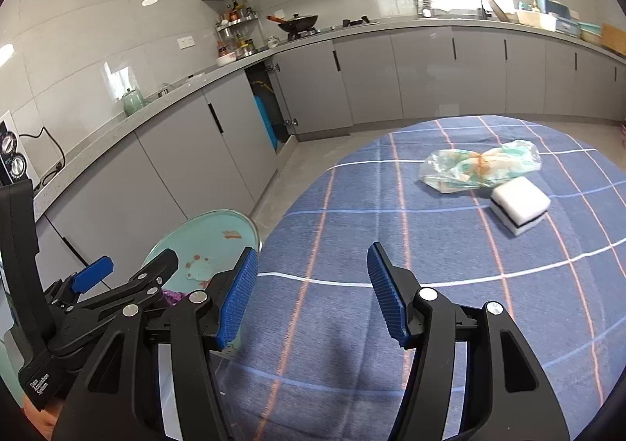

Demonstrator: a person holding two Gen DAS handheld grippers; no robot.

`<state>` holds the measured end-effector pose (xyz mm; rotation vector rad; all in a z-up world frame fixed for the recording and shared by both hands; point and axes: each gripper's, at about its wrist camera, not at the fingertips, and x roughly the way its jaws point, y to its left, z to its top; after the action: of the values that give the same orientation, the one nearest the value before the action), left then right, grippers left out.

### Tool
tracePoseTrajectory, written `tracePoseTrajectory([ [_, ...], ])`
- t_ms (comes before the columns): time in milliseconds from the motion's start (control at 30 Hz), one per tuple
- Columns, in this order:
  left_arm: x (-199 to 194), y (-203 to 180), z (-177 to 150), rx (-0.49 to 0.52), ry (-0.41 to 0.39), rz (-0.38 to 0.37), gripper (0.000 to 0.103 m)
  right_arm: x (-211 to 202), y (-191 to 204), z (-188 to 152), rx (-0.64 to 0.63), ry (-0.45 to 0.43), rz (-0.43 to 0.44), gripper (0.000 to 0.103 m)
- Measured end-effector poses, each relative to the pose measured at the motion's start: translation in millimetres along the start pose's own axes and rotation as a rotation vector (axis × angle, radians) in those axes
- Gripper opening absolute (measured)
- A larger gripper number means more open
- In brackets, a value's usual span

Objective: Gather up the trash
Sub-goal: 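Move both tools back over the white sponge and printed plastic bag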

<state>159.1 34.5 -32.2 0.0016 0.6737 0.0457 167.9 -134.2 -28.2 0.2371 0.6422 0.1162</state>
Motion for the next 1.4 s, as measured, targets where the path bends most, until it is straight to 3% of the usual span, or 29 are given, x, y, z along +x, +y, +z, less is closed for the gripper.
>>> tracePoseTrajectory([
  [433,-8,-27,-12,0.042,0.023,-0.063,0.097,-10,-21,-13,0.024,0.010,-0.037,0.059],
  [1000,-5,-80,-32,0.148,0.071,-0.180,0.097,-20,-88,-29,0.116,0.049,-0.126,0.059],
  [1400,15,-129,-13,0.250,0.062,-0.246,0.097,-10,-157,3,0.135,0.076,-0.234,0.063],
])
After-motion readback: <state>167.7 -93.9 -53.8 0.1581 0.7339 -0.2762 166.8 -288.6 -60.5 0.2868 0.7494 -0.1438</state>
